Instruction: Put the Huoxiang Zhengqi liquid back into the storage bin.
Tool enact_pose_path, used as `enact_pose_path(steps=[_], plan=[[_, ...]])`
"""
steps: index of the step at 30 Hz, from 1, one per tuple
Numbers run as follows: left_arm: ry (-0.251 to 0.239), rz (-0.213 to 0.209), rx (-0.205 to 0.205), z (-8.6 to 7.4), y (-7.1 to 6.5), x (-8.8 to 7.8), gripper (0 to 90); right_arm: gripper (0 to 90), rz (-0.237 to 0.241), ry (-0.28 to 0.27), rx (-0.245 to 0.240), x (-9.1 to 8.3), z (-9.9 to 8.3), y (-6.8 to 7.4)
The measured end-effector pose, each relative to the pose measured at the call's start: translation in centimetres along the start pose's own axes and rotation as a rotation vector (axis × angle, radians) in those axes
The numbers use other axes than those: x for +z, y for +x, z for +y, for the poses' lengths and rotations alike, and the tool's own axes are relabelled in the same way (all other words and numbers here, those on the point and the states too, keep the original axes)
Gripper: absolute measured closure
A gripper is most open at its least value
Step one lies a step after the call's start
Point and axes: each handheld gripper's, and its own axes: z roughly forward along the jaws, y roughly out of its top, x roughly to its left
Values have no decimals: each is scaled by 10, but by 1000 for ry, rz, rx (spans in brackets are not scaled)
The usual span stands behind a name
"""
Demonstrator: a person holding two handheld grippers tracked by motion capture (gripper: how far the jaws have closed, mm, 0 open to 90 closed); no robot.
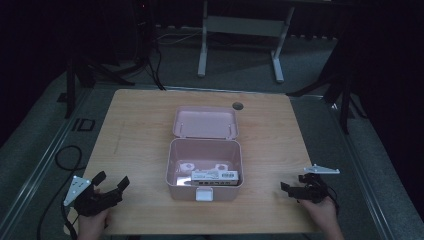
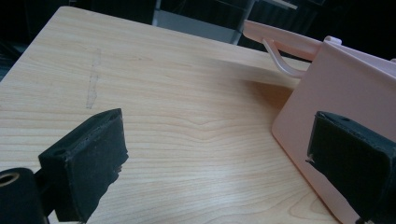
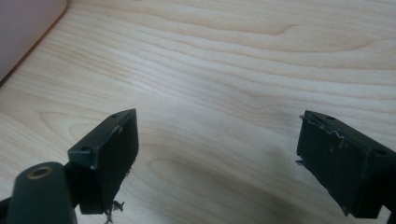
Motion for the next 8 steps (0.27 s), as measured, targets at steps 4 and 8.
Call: enact_pose_path(steps=[4, 8], plan=[[-1, 0, 0, 0, 0, 0, 48, 126, 0, 16, -4, 1, -3, 2], [0, 0, 0, 0, 0, 0, 48, 126, 3, 17, -5, 0, -4, 3]])
